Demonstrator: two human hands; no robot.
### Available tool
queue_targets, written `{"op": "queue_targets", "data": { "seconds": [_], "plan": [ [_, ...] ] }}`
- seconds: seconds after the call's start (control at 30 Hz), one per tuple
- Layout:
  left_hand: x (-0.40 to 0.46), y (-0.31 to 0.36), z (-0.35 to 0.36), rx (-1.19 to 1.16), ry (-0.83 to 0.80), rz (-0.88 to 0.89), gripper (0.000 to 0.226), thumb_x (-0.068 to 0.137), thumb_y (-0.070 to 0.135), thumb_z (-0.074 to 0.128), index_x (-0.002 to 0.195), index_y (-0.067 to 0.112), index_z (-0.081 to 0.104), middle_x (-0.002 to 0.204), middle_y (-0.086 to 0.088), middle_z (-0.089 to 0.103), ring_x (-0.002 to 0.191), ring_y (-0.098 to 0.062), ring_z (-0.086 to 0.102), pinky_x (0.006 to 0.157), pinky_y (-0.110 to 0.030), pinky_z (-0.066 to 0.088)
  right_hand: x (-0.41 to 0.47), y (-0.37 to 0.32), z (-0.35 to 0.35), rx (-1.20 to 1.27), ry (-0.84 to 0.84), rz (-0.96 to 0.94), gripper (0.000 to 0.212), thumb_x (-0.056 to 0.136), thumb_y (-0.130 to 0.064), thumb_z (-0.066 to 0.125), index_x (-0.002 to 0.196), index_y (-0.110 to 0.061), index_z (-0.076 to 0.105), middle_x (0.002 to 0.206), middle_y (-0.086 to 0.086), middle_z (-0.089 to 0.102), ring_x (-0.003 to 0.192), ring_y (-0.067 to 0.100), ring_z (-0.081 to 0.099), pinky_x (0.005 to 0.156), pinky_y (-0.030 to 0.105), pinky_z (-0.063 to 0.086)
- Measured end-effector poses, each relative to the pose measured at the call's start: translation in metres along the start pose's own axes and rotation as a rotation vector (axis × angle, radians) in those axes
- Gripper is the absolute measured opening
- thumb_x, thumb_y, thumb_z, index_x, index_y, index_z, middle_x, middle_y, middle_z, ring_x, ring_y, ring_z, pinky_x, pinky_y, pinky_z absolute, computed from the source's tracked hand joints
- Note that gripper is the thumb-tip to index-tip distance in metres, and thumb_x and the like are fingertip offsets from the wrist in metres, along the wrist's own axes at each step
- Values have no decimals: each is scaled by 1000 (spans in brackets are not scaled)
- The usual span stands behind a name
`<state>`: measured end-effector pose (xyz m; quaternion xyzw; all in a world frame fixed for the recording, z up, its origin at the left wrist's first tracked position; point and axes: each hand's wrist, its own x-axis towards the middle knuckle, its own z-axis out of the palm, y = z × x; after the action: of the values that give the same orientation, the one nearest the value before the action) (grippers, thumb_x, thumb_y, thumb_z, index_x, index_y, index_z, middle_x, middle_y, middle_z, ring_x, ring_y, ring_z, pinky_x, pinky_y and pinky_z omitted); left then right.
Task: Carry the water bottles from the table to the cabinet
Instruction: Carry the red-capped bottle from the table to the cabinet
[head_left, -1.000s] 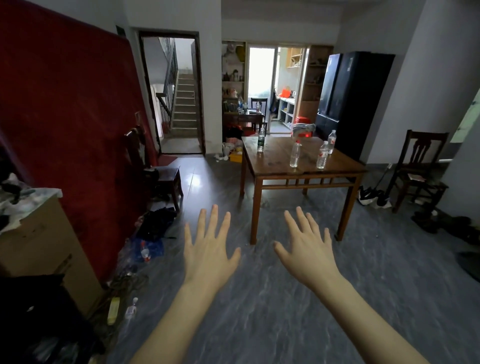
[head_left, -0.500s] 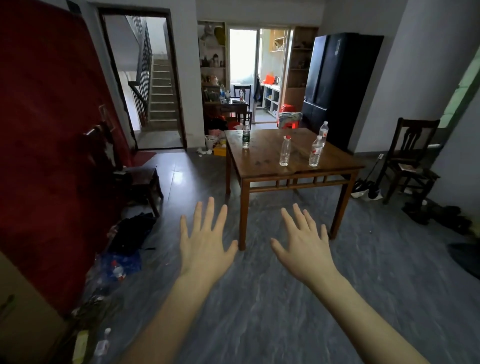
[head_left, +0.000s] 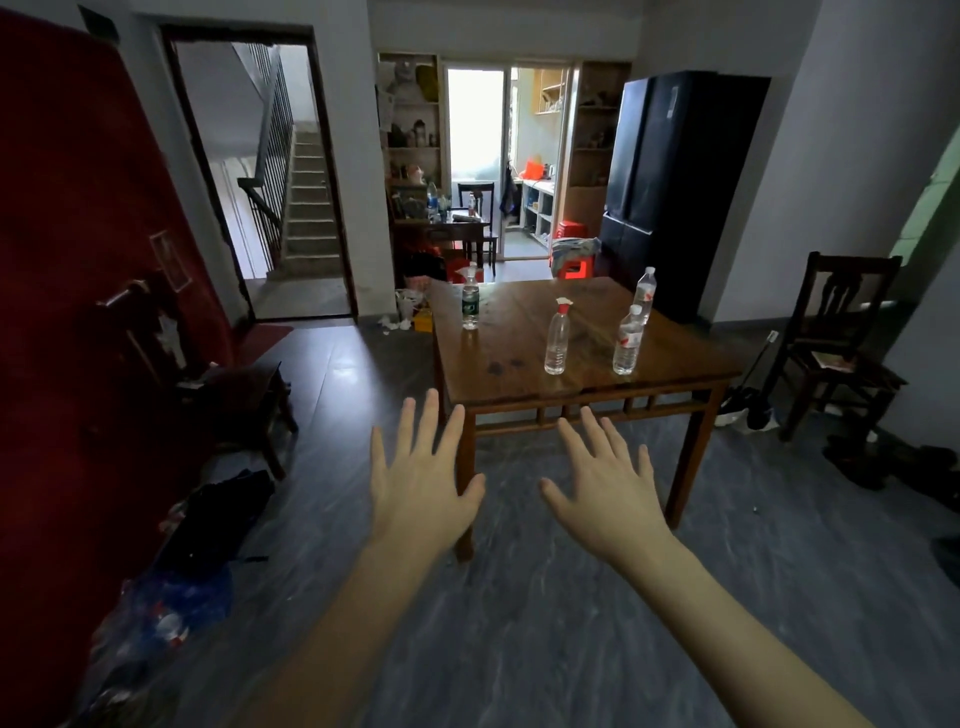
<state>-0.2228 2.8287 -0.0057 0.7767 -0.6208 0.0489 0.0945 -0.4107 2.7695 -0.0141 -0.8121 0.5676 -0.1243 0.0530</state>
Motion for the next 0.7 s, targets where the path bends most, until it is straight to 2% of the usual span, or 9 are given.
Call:
{"op": "queue_targets", "data": {
  "seconds": [0.2,0.43,0.7],
  "plan": [
    [71,3,31,-21,3,-12,81,100,61,39,162,31,-5,170,-2,-17,157,-26,-16,126,-55,-4,74,23,19,-13,-31,-14,76,97,-60,39,159,-30,7,167,-3,-6,154,21,-6,121,54,4],
    [167,-6,66,-16,-55,3,81,101,61,35,162,29,-7,169,-4,-22,156,-27,-19,124,-55,-6,165,34,47,-6,-77,4,76,97,-57,42,159,-29,9,167,-2,-5,154,21,-6,122,55,6],
    [299,-20,89,-74,1,73,80,100,60,39,162,29,-2,170,-5,-17,157,-27,-14,124,-54,-7,286,33,58,-10,-39,65,75,97,-58,42,158,-30,10,167,-2,-1,154,21,-4,122,54,5]
  ]
}}
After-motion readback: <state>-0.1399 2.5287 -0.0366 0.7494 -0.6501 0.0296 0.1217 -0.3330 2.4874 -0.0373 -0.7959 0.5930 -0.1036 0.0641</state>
